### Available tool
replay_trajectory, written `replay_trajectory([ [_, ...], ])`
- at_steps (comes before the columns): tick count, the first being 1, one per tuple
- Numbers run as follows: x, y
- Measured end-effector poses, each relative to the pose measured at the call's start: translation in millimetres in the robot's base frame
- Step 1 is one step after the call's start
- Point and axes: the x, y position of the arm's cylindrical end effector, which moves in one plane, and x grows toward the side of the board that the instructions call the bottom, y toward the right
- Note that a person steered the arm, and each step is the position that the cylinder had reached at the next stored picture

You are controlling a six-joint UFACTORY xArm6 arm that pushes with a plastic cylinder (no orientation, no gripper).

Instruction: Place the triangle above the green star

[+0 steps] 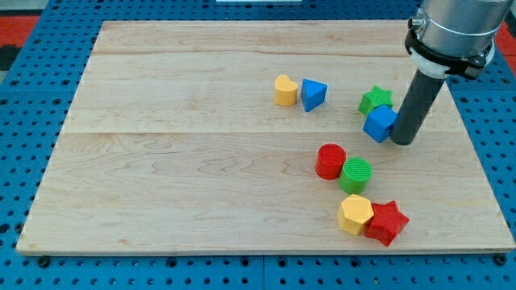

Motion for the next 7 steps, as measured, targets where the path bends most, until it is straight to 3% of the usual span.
replay_trajectory([
  [1,12,-7],
  [3,-13,-86],
  [4,-13,-35],
  [5,-17,-38],
  [7,-79,-136],
])
